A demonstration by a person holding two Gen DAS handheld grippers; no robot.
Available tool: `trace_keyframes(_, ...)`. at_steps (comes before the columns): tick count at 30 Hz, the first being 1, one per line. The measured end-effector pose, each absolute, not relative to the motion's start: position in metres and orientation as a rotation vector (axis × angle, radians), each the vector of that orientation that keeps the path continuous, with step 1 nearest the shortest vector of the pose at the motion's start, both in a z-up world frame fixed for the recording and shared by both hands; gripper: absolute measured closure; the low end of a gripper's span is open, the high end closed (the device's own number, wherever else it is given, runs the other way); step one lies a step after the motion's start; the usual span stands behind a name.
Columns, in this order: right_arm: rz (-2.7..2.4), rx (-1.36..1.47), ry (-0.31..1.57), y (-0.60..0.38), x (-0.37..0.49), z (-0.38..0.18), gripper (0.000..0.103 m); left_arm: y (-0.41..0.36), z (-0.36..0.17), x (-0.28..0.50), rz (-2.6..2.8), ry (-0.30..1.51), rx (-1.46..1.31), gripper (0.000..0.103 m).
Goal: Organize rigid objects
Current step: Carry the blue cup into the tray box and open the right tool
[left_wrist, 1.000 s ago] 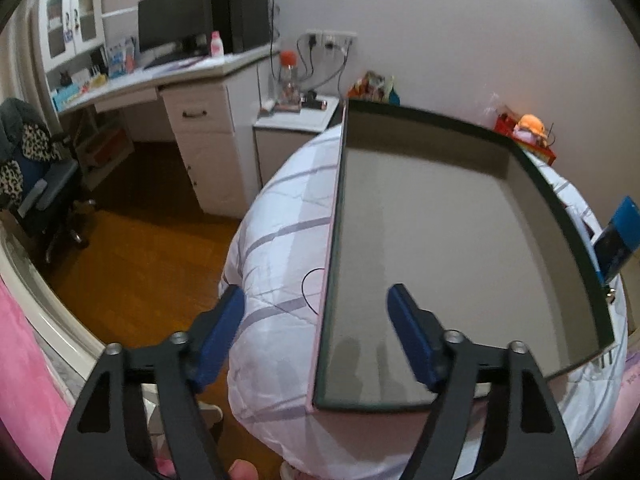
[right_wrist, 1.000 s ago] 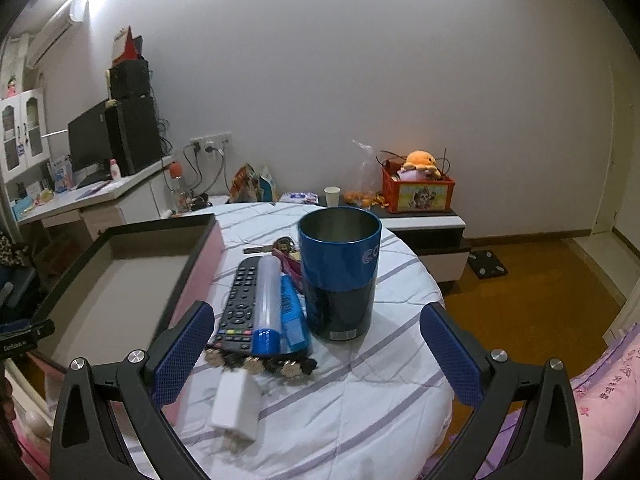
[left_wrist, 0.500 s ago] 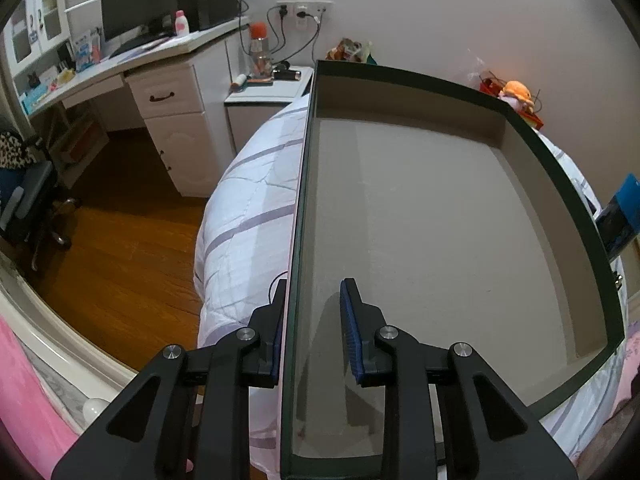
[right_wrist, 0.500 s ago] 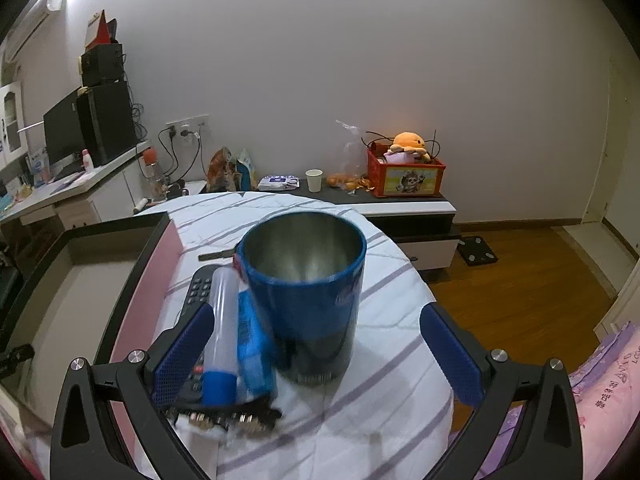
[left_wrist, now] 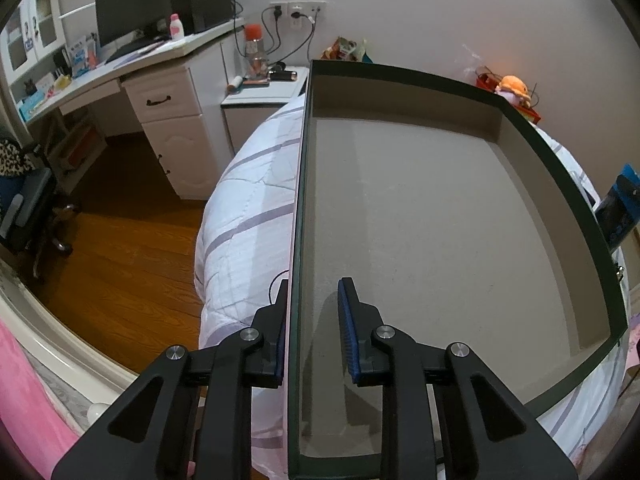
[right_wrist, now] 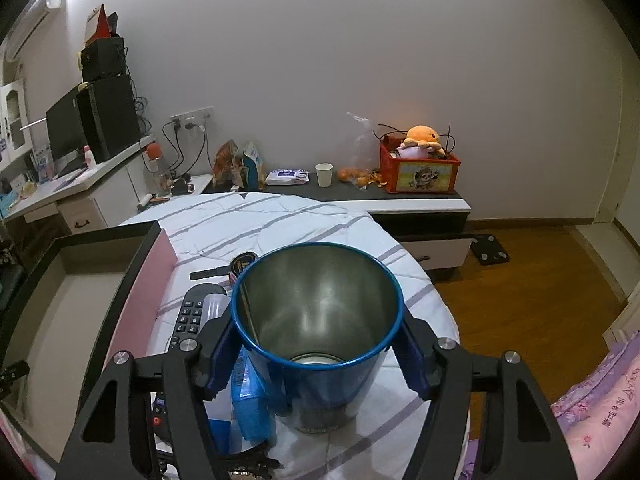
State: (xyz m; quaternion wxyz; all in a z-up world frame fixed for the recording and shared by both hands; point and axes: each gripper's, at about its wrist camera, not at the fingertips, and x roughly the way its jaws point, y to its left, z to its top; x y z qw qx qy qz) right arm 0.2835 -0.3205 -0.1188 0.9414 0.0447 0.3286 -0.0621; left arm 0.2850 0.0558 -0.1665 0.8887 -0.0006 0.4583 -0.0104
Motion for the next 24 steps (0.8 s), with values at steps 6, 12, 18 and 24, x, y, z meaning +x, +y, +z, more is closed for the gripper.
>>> trace_keyframes(6,-0.127,0.043,0.654,-0.310,0.279,-0.111,0.035,0.060,-0.166,0.285,-0.036,0.947,-0.020,0.081)
trace_keyframes(12,-0.141,-0.031,0.551,-0.282,0.264,-0.075,0.035,0.065,-0.168,0.285,-0.052,0.934,-0.056,0.081)
trace_keyframes(18,0.030,-0.105,0.475,-0.208,0.254,-0.041,0.035,0.068,-0.170,0.282,-0.071,0.922,-0.094,0.081)
trace_keyframes(24,0.287,-0.144,0.518,-0.118,0.263,-0.054,0.035,0.073,-0.171,0.282,-0.096,0.919,-0.125,0.081)
